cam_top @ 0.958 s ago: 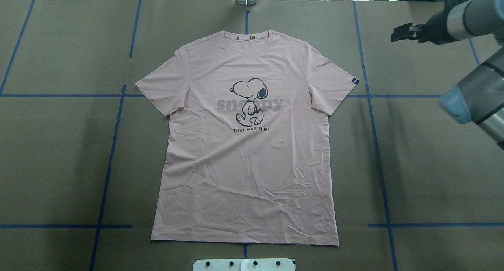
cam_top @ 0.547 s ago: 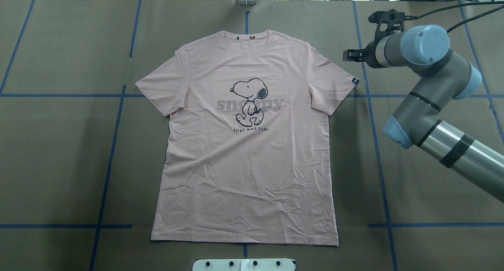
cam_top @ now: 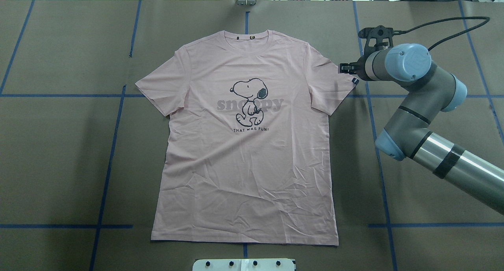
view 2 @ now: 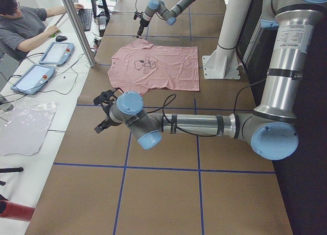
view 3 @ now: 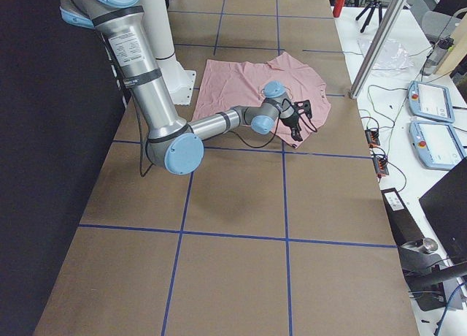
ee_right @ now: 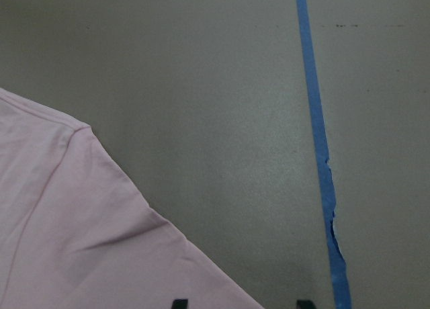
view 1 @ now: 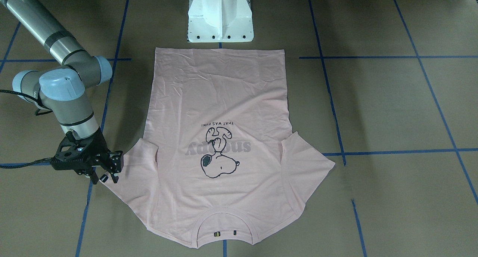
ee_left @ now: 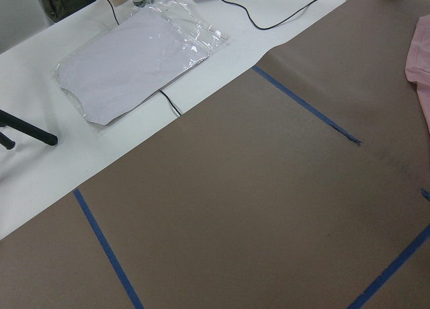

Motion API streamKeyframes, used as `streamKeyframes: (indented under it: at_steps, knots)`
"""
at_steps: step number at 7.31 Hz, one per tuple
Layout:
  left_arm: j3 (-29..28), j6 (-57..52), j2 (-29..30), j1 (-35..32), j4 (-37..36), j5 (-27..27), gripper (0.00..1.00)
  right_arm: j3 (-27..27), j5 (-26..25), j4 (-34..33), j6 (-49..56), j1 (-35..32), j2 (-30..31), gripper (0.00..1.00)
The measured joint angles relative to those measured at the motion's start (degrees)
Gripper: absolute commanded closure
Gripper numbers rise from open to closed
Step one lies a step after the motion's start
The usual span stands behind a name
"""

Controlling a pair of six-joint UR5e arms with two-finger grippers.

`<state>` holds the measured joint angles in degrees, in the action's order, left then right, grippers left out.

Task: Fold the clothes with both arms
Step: 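Move the right gripper over the shirt's sleeve farthest from the robot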

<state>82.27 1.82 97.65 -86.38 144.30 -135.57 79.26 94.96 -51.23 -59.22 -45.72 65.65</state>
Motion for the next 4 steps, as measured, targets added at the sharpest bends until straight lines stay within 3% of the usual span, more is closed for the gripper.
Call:
streamKeyframes:
  at_steps: [4]
  knots:
    - [0.0,-0.1,0.0,0.2,0.0,0.0,0.00,-1.1,-1.5,0.0,0.0,0.8,0.8,0.41]
